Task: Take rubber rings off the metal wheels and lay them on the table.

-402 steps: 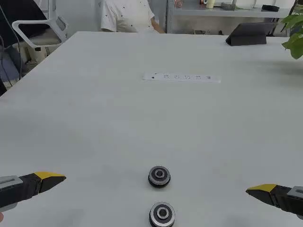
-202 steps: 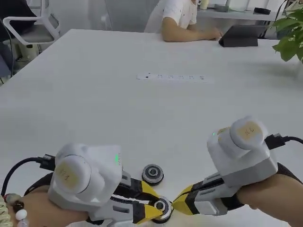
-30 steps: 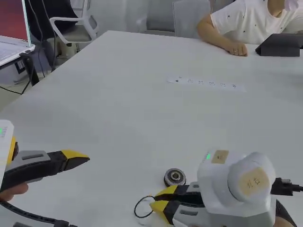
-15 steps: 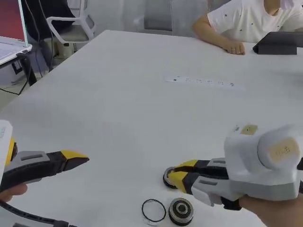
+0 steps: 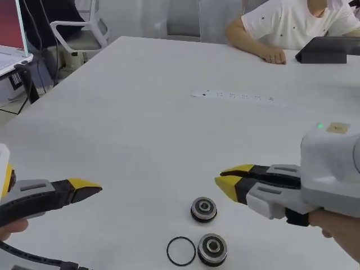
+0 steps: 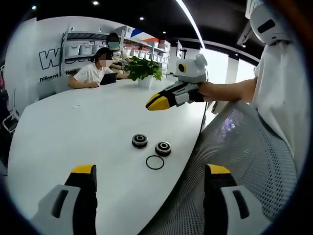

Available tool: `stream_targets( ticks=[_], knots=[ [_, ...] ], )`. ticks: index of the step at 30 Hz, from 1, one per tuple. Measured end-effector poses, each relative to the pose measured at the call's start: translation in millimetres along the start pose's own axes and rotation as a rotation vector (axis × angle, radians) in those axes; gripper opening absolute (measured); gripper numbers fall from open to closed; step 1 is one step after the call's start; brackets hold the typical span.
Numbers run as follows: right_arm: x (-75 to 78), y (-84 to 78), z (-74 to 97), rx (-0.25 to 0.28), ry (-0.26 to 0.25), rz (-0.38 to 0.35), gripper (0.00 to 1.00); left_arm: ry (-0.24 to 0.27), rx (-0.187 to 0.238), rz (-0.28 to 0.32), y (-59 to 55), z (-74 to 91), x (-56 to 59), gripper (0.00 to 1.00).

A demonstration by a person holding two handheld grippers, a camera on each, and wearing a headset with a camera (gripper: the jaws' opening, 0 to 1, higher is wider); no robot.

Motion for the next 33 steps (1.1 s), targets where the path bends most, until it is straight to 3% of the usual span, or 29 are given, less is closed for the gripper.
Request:
stream_targets(
  ticks=[4, 7, 11, 15, 17, 21, 28, 31, 33],
  knots=[
    [5.5, 2.7, 7.5, 0.028, -0.004, -0.023, 0.05, 0.0, 0.011, -0.008, 2.9, 1.9, -0.9, 0.89],
    [7.2, 0.4, 9.2, 0.014, 0.0, -0.02, 0.06, -0.009, 0.028, -0.012, 7.7, 3.4, -0.2, 0.89],
    [6.5, -9.3, 9.0, -0.04, 0.03, 0.026, 0.08, -0.018, 0.014, -0.054, 18.4, 3.6, 0.7, 0.89],
    [0.1, -25.6, 4.9, -0.115, 0.133, -0.012, 0.14, -0.052, 0.063, -0.078, 40.0, 0.0, 3.1, 0.89],
    [-0.8, -32.6, 3.3, -0.156, 0.144, 0.009, 0.15, -0.067, 0.074, -0.096, 47.9, -2.9, 4.1, 0.88],
    [-6.7, -40.7, 0.6, -0.199, 0.195, 0.037, 0.17, -0.087, 0.058, -0.159, 60.3, -10.4, 2.2, 0.86],
    [-11.9, -58.9, -0.7, -0.3, 0.25, 0.051, 0.21, -0.115, 0.059, -0.245, 81.1, -24.4, -2.2, 0.81],
    [-11.6, -68.3, -1.9, -0.352, 0.252, 0.065, 0.22, -0.126, 0.075, -0.269, 89.1, -38.2, -3.4, 0.81],
    [-12.6, -72.0, -3.2, -0.366, 0.263, 0.055, 0.22, -0.149, 0.063, -0.292, 92.6, -49.2, 1.3, 0.8]
  ],
)
Point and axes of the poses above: the centre of the closed fingertips' face, and the gripper's own axes: z roughly backward along the fingers, x roughly to its right, y roughly out of its top, the point moved 7 cm from there along z, roughly backward along the fingers, and after that the axes turned 1 degree about y, right-handed, at the moved point
